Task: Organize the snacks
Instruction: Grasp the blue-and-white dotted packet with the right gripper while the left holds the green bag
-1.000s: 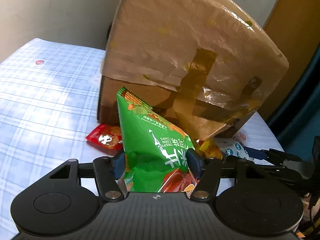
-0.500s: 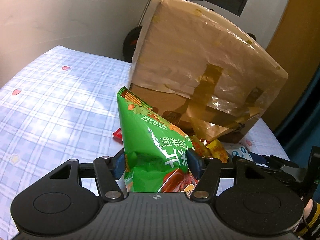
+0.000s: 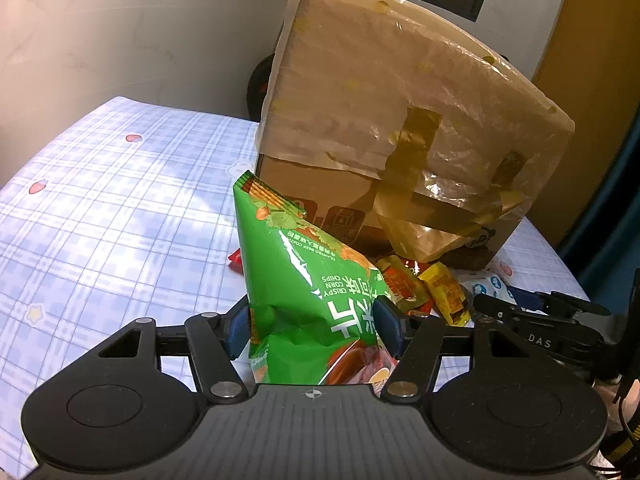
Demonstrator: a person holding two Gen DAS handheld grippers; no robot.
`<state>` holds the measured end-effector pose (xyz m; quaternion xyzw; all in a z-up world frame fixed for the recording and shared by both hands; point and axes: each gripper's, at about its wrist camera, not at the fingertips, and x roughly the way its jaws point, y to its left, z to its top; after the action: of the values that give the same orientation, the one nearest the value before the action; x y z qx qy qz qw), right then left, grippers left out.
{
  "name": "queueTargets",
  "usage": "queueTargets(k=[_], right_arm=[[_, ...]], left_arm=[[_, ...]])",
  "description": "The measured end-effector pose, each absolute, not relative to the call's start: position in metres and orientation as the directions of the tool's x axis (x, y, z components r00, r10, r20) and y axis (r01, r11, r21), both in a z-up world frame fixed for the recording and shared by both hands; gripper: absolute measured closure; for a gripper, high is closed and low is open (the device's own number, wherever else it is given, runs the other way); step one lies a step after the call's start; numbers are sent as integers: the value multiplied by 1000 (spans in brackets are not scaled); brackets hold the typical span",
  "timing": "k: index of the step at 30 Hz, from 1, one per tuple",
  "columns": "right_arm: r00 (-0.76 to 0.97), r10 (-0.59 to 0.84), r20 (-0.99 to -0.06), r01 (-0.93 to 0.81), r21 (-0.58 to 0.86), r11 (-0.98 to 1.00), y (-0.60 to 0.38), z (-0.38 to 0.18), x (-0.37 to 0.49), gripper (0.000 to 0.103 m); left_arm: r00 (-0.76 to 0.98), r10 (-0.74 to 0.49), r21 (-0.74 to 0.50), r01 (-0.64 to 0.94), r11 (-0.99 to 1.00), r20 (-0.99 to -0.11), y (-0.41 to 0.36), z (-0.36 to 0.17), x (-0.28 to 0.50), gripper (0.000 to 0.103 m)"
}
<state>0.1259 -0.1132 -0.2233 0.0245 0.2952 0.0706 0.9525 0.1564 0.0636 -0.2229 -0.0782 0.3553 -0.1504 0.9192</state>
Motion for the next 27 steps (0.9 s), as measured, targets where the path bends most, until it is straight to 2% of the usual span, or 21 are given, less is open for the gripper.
queueTargets(k=[14, 20, 27], right_arm=[[816, 148, -558, -120, 87, 989, -113, -223, 125, 50], [815, 156, -557, -123, 97, 988, -115, -223, 125, 51], [814, 169, -556, -114, 132, 985, -118, -220, 124, 55]], left_arm=[[696, -329, -265, 203, 943, -638, 63, -226, 160, 34], [698, -340, -270, 214, 939, -630, 63, -222, 160, 39], [711, -352, -277, 225, 934, -609, 66, -210, 153, 40]])
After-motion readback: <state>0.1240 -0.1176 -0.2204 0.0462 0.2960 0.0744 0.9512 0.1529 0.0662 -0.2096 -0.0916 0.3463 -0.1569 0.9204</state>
